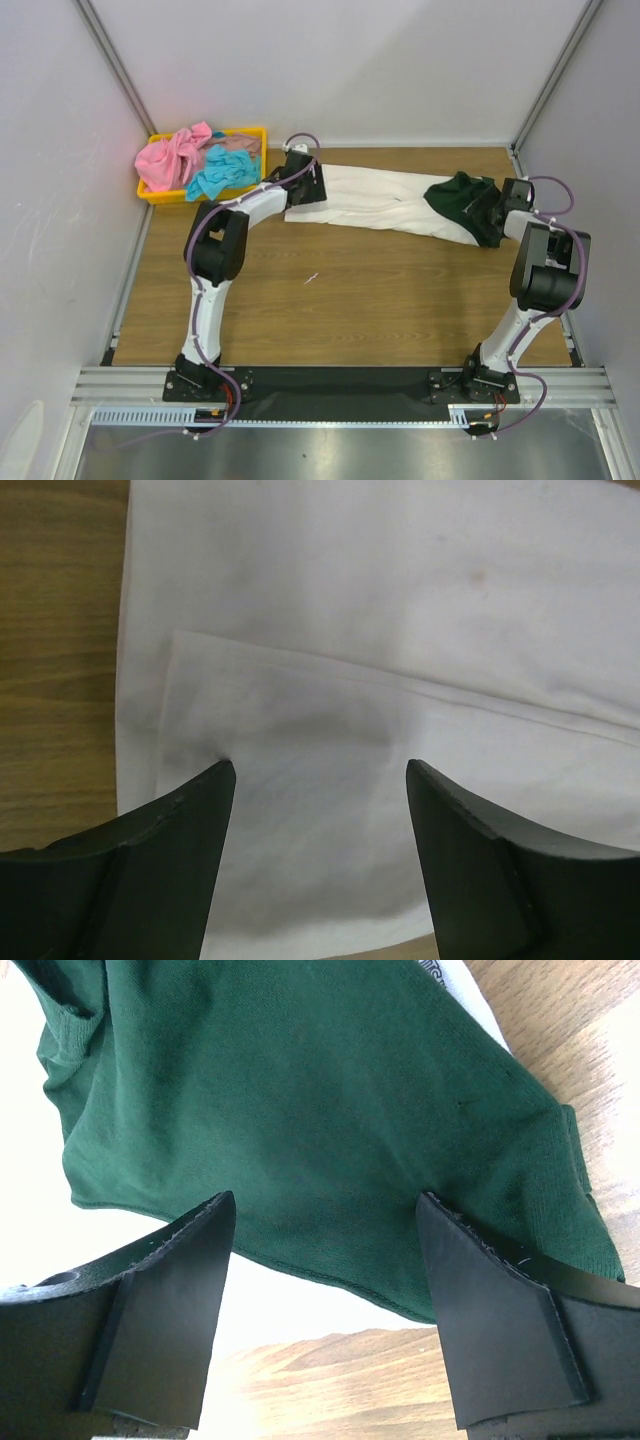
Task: Fold and stack the t-shirts
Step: Fold the tshirt
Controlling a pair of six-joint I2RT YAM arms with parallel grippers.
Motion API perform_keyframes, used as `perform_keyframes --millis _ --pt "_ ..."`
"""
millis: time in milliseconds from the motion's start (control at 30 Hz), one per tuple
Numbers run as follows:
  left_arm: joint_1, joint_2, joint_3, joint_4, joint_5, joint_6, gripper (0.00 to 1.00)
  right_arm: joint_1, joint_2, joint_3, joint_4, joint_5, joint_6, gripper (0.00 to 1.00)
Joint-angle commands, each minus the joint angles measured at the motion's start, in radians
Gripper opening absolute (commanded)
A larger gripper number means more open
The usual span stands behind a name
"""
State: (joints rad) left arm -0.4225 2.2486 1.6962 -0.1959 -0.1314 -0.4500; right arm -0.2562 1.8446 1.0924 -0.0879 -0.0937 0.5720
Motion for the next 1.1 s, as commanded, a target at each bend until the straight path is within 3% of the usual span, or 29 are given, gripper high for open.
perform_keyframes --millis 0,400,700,900,1067 --pt "0.002 -0.032 -0.072 -0.023 0.021 -0.072 0.74 -0.011 -0.011 -0.057 -0.107 0.060 -0.029 0.78" --pt "-0.019 -0.182 -0.380 -0.069 0.027 -0.108 0.71 -0.052 -0.131 -0.164 -0.136 0.084 -0.047 0.78" --pt "-0.153 -0.282 -0.547 -0.215 -0.161 -0.015 0.70 -0.063 -0.211 -0.267 -0.157 0.092 -0.055 0.78" --pt "-0.174 -0.359 -0.748 -0.188 -0.142 -0.052 0.69 -0.064 -0.352 -0.345 -0.200 0.156 -0.052 0.78" --pt "-0.200 -0.428 -0.829 -0.185 -0.136 -0.049 0.68 -0.080 -0.419 -0.382 -0.216 0.183 -0.064 0.78"
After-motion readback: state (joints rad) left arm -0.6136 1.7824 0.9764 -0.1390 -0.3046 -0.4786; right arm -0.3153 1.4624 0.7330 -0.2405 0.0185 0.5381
